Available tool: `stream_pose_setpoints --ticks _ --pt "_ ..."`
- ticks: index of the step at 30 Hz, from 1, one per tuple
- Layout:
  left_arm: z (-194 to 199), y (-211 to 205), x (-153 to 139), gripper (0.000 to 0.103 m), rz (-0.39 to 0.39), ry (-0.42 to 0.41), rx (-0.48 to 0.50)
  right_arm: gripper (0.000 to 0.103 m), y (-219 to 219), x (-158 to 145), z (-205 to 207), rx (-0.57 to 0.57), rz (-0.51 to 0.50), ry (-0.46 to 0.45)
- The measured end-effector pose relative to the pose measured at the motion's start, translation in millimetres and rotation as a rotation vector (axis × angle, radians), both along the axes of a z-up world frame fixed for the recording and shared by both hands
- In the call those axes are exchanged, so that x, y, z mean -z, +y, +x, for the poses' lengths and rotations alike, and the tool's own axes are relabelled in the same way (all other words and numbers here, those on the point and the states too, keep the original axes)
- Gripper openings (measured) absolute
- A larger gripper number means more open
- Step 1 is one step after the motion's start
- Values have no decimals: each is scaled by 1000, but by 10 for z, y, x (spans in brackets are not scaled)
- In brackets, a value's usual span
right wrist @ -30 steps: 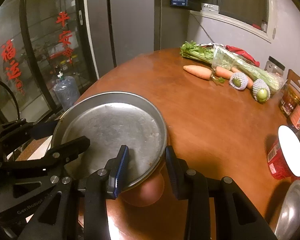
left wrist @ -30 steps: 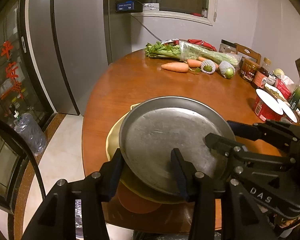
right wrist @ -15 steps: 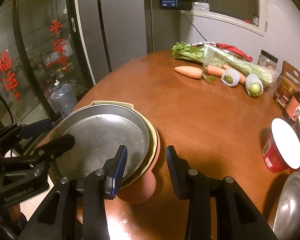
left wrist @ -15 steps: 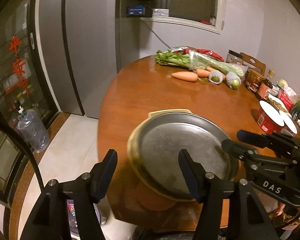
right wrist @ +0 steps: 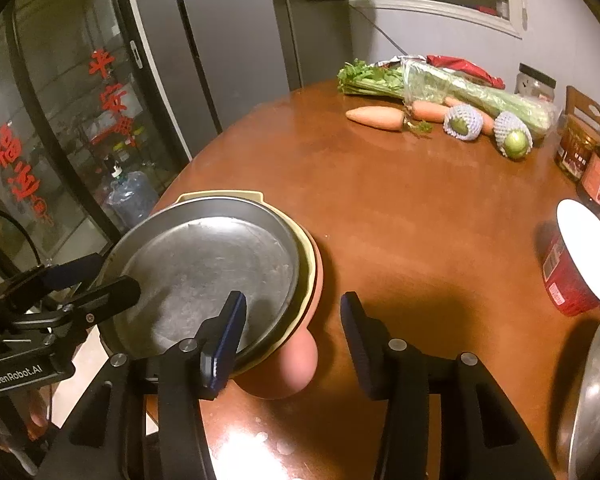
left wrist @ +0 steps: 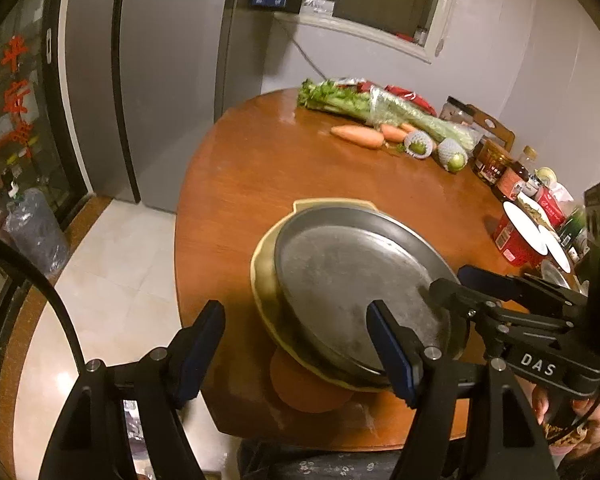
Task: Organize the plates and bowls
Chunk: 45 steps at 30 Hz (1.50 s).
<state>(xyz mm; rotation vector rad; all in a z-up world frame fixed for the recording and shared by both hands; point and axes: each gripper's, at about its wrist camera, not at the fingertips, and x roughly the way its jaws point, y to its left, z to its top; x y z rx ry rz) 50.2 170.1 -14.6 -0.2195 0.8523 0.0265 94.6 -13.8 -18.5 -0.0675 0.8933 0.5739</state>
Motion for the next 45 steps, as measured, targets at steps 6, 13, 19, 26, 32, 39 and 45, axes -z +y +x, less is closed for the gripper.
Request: stream_pose_setpoints --ticks 6,13,19,26,32,39,45 --pt "78 3 70 71 -45 21 15 50 20 13 -32 -30 11 -16" --pt "139 -157 124 66 5 37 40 48 36 76 -36 -47 -2 -31" --pt "181 -258 130 66 36 32 53 47 -16 106 -11 -36 -13 -44" --pt "260 -371 142 66 51 34 69 47 -121 105 42 -8 -14 -47" --pt "327 -449 152 66 50 31 81 47 -210 109 91 10 -16 -51" --pt "404 -553 149 66 60 34 100 47 -315 116 137 29 -13 -53" --pt "472 -635 142 66 68 36 116 46 -397 119 190 51 -15 -54"
